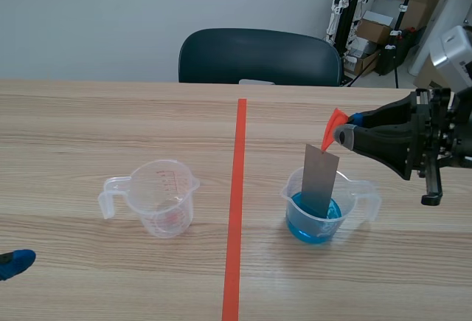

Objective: Do the redox reaction experiment. lower the plate into the blue solution

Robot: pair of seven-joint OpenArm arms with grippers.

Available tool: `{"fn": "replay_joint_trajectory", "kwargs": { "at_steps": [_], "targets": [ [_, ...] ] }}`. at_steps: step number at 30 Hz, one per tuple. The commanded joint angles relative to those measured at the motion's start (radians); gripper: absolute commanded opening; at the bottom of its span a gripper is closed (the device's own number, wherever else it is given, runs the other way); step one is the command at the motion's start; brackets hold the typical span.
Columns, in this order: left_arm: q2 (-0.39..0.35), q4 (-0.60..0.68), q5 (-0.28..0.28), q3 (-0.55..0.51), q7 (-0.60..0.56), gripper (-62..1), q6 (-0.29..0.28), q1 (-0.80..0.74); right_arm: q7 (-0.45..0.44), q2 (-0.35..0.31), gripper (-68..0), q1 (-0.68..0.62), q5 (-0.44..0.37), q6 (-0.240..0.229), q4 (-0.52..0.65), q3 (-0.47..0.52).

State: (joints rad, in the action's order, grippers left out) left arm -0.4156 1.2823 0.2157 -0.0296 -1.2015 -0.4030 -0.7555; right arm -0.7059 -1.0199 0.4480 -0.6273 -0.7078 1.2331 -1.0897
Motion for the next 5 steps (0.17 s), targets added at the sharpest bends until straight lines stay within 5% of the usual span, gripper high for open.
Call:
{"fn": "replay_joint_trajectory", "kwargs": {
  "at_steps": [1, 5],
  "targets": [
    [0.007, 0.019, -0.013, -0.005, -0.014, 1.4, 0.001, -0.006, -0.015, -0.008, -67.3, 0.011, -0.008, -0.003, 0.010, 0.002],
    [0.007, 0.019, -0.013, -0.005, -0.014, 1.4, 0.001, -0.006, -0.014, -0.008, -67.3, 0.011, -0.008, -0.003, 0.010, 0.002]
  ]
}}
